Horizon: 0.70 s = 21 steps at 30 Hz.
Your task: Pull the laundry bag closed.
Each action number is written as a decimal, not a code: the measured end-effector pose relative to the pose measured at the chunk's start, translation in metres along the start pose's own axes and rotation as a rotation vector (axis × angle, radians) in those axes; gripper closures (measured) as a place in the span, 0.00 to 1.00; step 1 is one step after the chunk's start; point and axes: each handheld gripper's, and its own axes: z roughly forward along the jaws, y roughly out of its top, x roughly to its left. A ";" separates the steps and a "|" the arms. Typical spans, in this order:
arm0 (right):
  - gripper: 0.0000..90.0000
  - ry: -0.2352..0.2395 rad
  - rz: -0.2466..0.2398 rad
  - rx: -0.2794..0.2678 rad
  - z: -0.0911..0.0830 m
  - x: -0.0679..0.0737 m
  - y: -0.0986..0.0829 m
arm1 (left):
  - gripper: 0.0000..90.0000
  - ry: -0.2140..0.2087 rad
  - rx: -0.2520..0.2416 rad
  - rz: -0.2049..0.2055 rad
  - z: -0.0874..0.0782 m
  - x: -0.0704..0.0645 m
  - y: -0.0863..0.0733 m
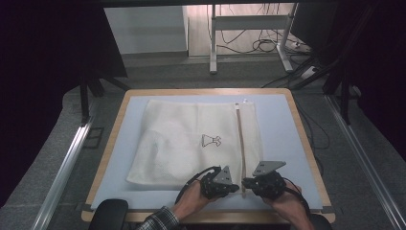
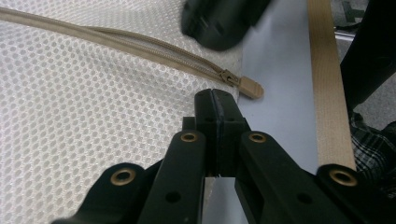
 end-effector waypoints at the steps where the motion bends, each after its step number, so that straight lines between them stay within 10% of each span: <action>1: 0.87 0.000 0.001 0.010 0.002 0.003 -0.002 | 1.00 0.000 0.000 -0.002 0.000 0.000 0.000; 13: 0.56 -0.083 -0.056 0.103 0.014 0.027 -0.010 | 0.97 0.024 0.020 -0.057 -0.008 0.011 -0.004; 21: 0.82 -0.164 -0.150 0.138 0.009 0.034 -0.009 | 0.97 0.011 0.010 -0.063 -0.008 0.013 -0.006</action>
